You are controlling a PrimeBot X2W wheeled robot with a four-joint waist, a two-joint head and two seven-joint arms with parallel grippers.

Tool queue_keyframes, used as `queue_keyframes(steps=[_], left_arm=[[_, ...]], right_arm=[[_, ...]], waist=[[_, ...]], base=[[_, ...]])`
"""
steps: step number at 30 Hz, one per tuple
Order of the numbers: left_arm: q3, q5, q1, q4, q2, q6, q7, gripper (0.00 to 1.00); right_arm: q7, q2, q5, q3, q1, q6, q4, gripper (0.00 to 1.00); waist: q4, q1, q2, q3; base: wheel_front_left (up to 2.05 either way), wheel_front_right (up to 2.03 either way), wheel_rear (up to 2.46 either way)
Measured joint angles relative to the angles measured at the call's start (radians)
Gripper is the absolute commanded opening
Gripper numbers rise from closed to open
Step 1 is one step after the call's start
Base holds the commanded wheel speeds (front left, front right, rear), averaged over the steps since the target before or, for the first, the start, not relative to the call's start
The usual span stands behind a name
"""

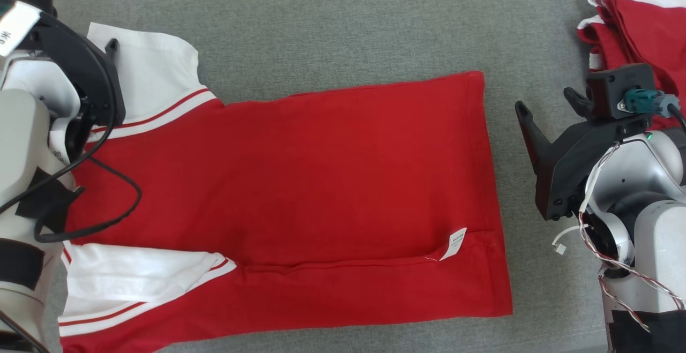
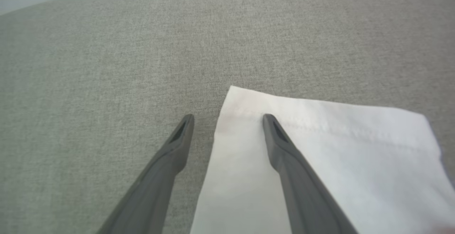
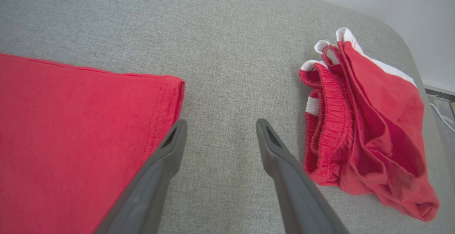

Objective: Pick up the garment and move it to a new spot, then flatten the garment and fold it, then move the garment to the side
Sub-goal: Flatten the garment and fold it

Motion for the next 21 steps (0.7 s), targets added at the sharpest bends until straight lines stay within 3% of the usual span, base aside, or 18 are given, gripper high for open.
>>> queue_keyframes(steps=[3,5,6,10,16,19,21], left_arm=[[0.001,-0.005,-0.001,0.025,-0.001,-0.001,-0.002,1.00],[0.004,-0.014,-0.006,0.042,0.000,-0.002,-0.002,0.85],[0.003,-0.018,-0.010,0.049,0.001,-0.001,-0.006,0.84],[0.004,-0.018,-0.021,0.072,0.012,0.008,-0.017,0.99],[0.010,-0.035,-0.051,0.118,0.021,-0.011,-0.033,0.91],[0.007,-0.038,-0.053,0.131,-0.004,-0.010,-0.046,0.73],[0.004,-0.041,-0.056,0.140,-0.017,-0.018,-0.051,0.52]], right_arm=[[0.000,0.000,0.000,0.007,0.003,0.000,-0.001,1.00],[0.004,0.000,0.001,0.011,0.003,0.000,-0.004,1.00],[0.004,0.000,0.001,0.013,0.003,0.000,-0.004,1.00],[0.009,0.001,0.001,0.022,0.003,0.000,-0.005,1.00],[0.020,0.001,0.000,0.027,0.003,0.000,-0.016,1.00],[0.022,0.001,-0.001,0.027,0.003,0.000,-0.022,1.00],[0.021,0.001,-0.001,0.026,0.002,0.000,-0.026,1.00]], waist=[[-0.008,0.0000,0.0000,0.001],[-0.012,-0.0002,-0.0001,0.001],[-0.013,-0.0001,-0.0001,0.001],[-0.018,-0.0001,-0.0001,0.001],[-0.020,0.0000,-0.0001,0.006],[-0.018,-0.0001,-0.0002,0.005],[-0.017,-0.0001,-0.0002,0.006]], base=[[0.00,0.00,0.00],[0.00,0.00,0.00],[0.00,0.00,0.00],[0.00,0.00,0.00],[0.00,0.00,0.00],[0.00,0.00,0.00],[0.00,0.00,0.00]])
